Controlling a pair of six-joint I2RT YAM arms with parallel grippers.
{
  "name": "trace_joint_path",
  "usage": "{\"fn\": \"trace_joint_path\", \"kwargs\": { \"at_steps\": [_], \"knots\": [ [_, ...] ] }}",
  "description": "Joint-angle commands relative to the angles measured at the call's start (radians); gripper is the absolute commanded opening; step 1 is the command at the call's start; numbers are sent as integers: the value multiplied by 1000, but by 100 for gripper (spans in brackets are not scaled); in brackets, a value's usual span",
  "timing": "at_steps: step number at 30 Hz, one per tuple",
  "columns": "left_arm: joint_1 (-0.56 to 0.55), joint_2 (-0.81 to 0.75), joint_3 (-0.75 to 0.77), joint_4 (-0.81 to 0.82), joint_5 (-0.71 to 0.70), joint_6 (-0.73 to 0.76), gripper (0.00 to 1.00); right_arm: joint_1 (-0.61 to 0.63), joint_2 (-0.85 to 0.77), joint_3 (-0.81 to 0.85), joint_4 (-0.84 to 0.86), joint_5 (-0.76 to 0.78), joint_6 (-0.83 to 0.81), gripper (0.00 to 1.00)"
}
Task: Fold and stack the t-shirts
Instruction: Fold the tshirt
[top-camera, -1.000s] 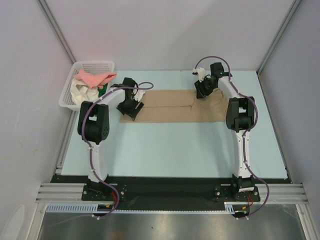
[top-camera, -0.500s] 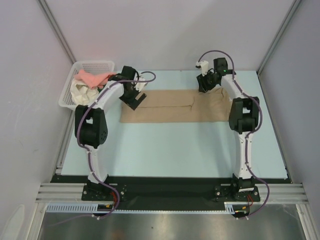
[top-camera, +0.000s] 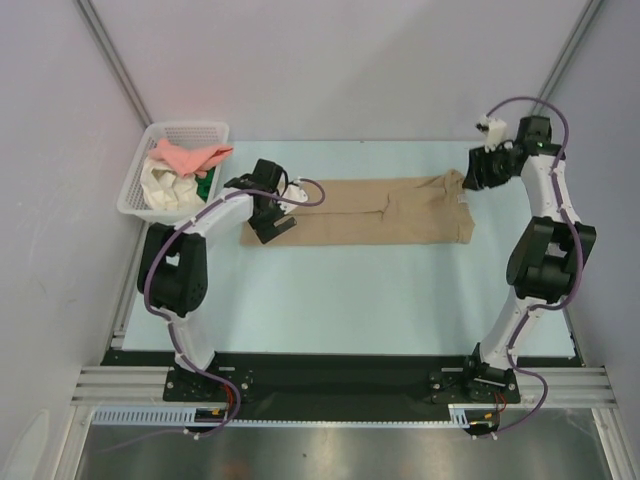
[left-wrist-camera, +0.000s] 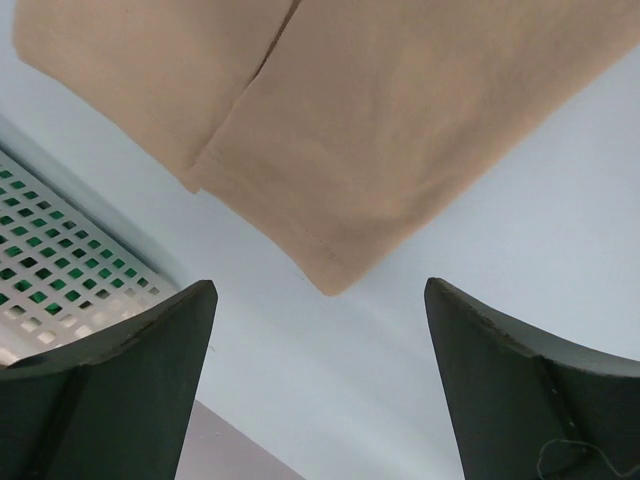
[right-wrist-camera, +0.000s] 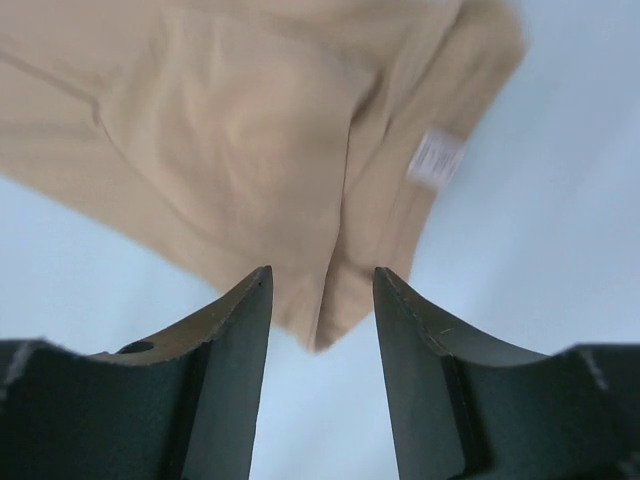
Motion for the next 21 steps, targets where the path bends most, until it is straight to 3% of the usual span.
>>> {"fn": "trace_joint_path", "kwargs": {
  "at_steps": [1,9,14,21],
  "knots": [
    [24,25,30,42,-10,-2,89,-40,35,-91,-159,-47,-44,50],
    [81,100,94,5,-6,-56,88,-90,75,-157,-249,-172,-160,50],
    [118,185,171,29,11,-52,89,-82,76,-191,-200,-125,-151,51],
    [149,286,323,-53,54,-108,88,-105,124,-148,-272,-97,-211,51]
  ]
}}
